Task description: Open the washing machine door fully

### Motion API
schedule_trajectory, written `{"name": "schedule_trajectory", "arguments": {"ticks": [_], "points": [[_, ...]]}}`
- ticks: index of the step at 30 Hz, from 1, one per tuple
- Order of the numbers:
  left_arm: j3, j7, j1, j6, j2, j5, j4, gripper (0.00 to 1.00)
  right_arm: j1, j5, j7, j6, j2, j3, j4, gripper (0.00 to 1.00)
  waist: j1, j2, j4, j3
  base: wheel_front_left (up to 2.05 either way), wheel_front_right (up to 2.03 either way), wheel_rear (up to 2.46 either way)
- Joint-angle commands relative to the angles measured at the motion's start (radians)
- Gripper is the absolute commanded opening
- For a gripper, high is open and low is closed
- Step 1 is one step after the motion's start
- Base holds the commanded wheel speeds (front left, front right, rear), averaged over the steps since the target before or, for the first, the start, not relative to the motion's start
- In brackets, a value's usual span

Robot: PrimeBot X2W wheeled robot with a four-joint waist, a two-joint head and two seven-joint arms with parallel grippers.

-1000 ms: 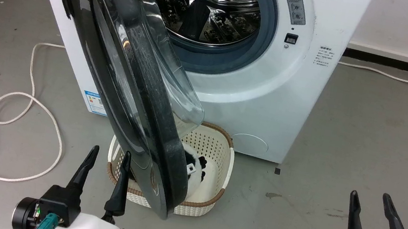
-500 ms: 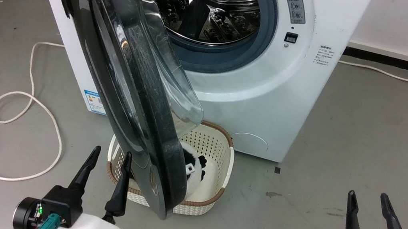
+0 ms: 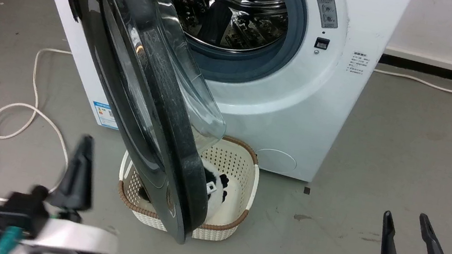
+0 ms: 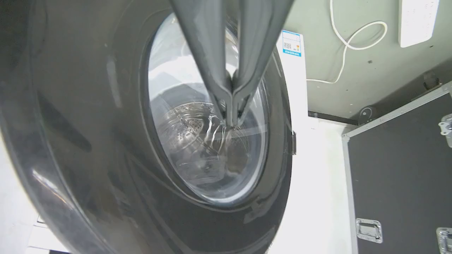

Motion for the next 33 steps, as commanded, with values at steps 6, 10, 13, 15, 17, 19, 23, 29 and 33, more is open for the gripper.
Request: {"name": "schedule_trajectory", "arguments": {"ticks": [6,10,13,15,17,19,23,29,33], "points": [[0.082,-0.005,-0.049,0.006,0.001,-0.01,-0.136,0.0,-0.002,-0.004,-0.004,0.001,0.005,0.007,0.006,1.0,-0.0001,0.0,-0.004,-0.011,0.0,0.0,0.0],[0.11,-0.005,-0.091,0.012,0.001,-0.013,-0.26,0.0,-0.002,-0.003,-0.005,0.001,0.005,0.008,0.005,1.0,-0.0001,0.0,-0.005,-0.016,0.0,0.0,0.0],[0.101,-0.005,-0.117,0.016,0.001,-0.003,-0.338,0.0,-0.001,-0.001,-0.005,0.001,0.005,0.01,0.005,1.0,-0.0001,0.0,-0.007,-0.02,0.0,0.0,0.0],[0.082,-0.005,-0.128,0.015,0.001,0.009,-0.378,0.0,0.0,0.001,-0.005,0.001,0.005,0.013,0.006,1.0,-0.0001,0.0,-0.008,-0.021,0.0,0.0,0.0],[0.05,-0.005,-0.133,0.012,0.001,0.019,-0.406,0.0,0.001,0.004,-0.005,0.001,0.005,0.015,0.008,1.0,-0.0001,0.0,-0.009,-0.023,0.0,0.0,0.0],[-0.001,-0.005,-0.129,-0.001,0.001,0.046,-0.422,0.0,0.003,0.007,-0.005,0.001,0.005,0.016,0.009,1.0,-0.0001,0.0,-0.01,-0.022,0.0,0.0,0.0],[-0.119,0.009,-0.111,-0.01,0.001,0.074,-0.431,0.0,0.002,0.013,-0.005,0.001,0.005,0.02,0.01,1.0,-0.0001,0.0,-0.014,-0.015,0.0,0.0,0.0],[-0.325,0.085,-0.068,-0.025,0.001,0.068,-0.319,0.0,-0.003,0.023,-0.005,0.001,0.005,0.025,0.016,1.0,-0.0001,0.0,-0.016,0.0,0.0,0.0,0.0],[-0.394,0.15,-0.045,-0.025,0.001,0.062,-0.203,0.0,-0.01,0.025,-0.005,0.001,0.005,0.027,0.017,1.0,-0.0001,0.0,-0.02,0.007,0.0,0.0,0.0]]}}
